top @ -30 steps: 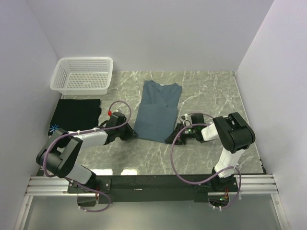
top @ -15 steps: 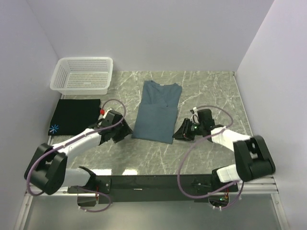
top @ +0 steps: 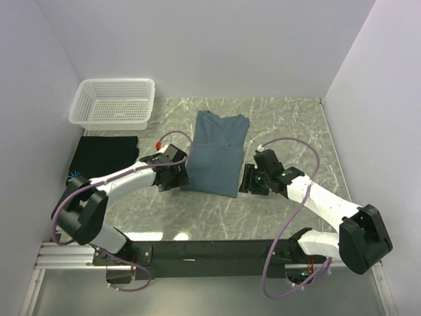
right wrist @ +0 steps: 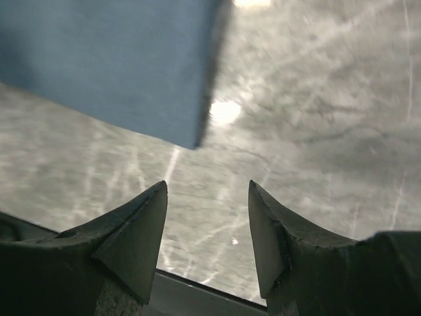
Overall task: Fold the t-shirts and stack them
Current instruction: Fold the tshirt
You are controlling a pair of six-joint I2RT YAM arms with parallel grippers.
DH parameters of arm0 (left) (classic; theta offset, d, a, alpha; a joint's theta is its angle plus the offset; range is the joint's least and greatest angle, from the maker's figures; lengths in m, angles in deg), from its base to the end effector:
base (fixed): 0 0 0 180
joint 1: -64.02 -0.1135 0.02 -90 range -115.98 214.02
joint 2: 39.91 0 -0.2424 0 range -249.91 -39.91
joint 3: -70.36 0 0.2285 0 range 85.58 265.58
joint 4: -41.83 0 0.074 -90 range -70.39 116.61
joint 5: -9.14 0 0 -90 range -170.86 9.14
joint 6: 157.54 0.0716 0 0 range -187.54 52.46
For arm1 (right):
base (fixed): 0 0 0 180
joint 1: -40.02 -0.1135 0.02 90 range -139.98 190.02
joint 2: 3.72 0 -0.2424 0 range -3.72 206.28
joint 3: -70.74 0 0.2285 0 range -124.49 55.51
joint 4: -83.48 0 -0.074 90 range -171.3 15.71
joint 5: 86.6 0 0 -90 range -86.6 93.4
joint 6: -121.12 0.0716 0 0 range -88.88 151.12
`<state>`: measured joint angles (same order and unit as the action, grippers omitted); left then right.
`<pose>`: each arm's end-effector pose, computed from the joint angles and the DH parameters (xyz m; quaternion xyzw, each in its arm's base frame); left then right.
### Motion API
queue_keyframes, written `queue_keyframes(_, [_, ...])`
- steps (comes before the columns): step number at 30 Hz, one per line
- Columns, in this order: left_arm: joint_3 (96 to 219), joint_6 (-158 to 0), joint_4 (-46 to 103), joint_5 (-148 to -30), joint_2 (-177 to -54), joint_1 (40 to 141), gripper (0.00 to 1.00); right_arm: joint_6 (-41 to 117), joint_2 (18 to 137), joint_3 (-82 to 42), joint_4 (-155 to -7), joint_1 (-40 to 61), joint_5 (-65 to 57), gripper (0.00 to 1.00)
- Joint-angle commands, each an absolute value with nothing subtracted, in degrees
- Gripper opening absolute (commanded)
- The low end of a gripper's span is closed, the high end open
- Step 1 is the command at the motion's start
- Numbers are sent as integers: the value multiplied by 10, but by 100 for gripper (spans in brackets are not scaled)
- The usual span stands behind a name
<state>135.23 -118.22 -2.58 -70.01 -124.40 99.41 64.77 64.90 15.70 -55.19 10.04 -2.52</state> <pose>0.2321 -0.1484 0.1483 -0.1501 0.9586 -0.0853 0.2264 0.2018 0.1249 0.1667 0.0149 0.9522 0.2005 0.2299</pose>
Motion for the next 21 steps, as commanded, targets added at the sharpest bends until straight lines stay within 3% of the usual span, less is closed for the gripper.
queue_keyframes(1, [1392,-1140,-42,-686,-1273,1000,69,665,663,135,-523,79,32,59])
queue_keyframes(10, [1445,-1107,-56,-688,-1350,1006,62,694,698,124,-524,33,58,59])
queue_keyframes(19, [1430,-1117,-54,-695,-1396,1021,44,701,734,102,-518,16,86,58])
queue_keyframes(21, [1425,-1122,-55,-694,-1402,1027,33,703,742,97,-518,14,87,57])
